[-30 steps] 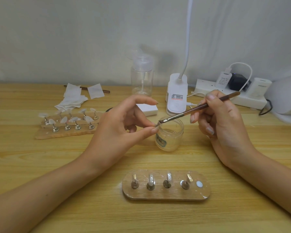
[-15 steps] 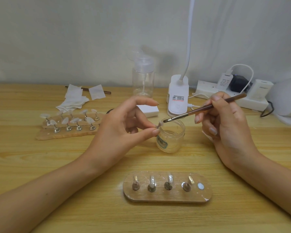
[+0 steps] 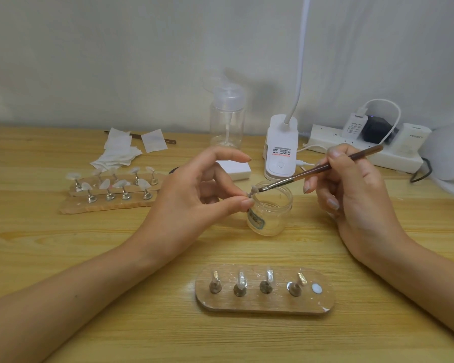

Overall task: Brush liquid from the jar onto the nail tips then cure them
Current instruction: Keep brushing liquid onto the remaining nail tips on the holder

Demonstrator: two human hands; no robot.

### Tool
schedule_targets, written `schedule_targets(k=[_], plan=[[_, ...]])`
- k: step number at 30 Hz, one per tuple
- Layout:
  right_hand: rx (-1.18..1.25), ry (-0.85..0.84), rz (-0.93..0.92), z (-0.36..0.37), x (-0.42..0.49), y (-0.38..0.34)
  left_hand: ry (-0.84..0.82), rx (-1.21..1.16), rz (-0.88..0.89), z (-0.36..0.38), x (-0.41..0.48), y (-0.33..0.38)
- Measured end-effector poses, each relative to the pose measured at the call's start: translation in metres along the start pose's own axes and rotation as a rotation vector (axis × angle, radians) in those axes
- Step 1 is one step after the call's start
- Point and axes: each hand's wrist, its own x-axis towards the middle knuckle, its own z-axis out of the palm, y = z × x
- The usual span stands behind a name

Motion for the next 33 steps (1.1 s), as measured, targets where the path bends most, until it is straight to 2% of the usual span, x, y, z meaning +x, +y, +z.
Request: schedule_targets(k=[6,10,15,24,29,33], plan=[[0.030,-0.036,-0.031,0.001,-0.001,-0.002,-0.011,0.000,0.002,-0.001,0.000,-0.001],[0.031,0.030,0.036,0.000,0.001,-0.001,-0.007,0.001,0.002,-0.001,0.000,-0.001],[0.044,-0.005,0.009,0.004,0.000,-0.003,-0.012,0.003,0.017,-0.001,0.000,-0.003],[0.134,0.053,0.051,0.002,0.000,-0.004,0.007,0.024,0.052,-0.003,0.001,-0.004],[0.231,0.079,0.121,0.002,0.002,-0.006,0.052,-0.043,0.136,-0.013,0.006,0.015],[0.230,0.078,0.147,0.001,0.004,-0.005,-0.001,0.024,0.215,-0.017,0.014,0.025]])
